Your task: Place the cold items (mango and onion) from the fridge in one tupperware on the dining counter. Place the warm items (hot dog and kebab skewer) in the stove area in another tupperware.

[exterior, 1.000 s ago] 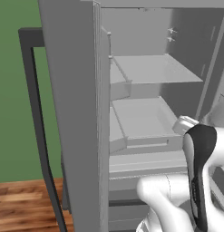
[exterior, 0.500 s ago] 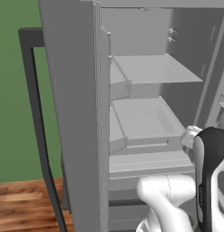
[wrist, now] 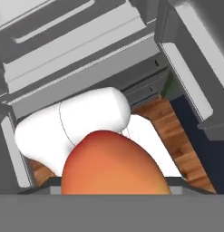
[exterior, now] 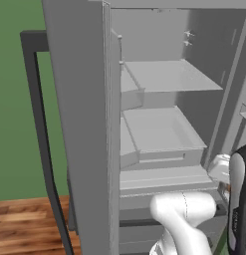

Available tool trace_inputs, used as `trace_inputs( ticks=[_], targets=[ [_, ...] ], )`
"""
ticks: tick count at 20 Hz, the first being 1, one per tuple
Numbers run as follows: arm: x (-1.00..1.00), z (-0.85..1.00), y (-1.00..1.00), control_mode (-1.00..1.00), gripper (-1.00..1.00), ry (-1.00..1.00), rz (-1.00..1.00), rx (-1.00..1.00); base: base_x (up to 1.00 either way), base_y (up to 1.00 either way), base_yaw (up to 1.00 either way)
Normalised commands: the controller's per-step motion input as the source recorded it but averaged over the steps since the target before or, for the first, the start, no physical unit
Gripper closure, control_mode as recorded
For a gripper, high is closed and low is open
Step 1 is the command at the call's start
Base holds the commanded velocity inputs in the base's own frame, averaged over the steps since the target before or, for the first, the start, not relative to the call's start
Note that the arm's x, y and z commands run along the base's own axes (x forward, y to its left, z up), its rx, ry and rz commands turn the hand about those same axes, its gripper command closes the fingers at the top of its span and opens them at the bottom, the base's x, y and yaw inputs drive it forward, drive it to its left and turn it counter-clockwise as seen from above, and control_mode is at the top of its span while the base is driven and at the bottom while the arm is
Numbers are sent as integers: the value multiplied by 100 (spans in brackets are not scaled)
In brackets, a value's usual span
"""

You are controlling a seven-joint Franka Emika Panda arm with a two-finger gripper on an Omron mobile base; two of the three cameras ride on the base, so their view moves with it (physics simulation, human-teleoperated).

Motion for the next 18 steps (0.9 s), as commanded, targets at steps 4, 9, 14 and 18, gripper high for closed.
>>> trace_inputs(
  ticks=[4, 9, 14, 18],
  targets=[
    [-10, -7, 0, 100, 100, 0, 4, 0, -44, 5, 16],
    [0, 0, 0, 100, 100, 0, 0, 0, -43, 45, 31],
    [0, 0, 0, 100, 100, 0, 0, 0, -22, 64, 38],
    [0, 0, 0, 100, 100, 0, 0, 0, -18, 51, 49]
  ],
)
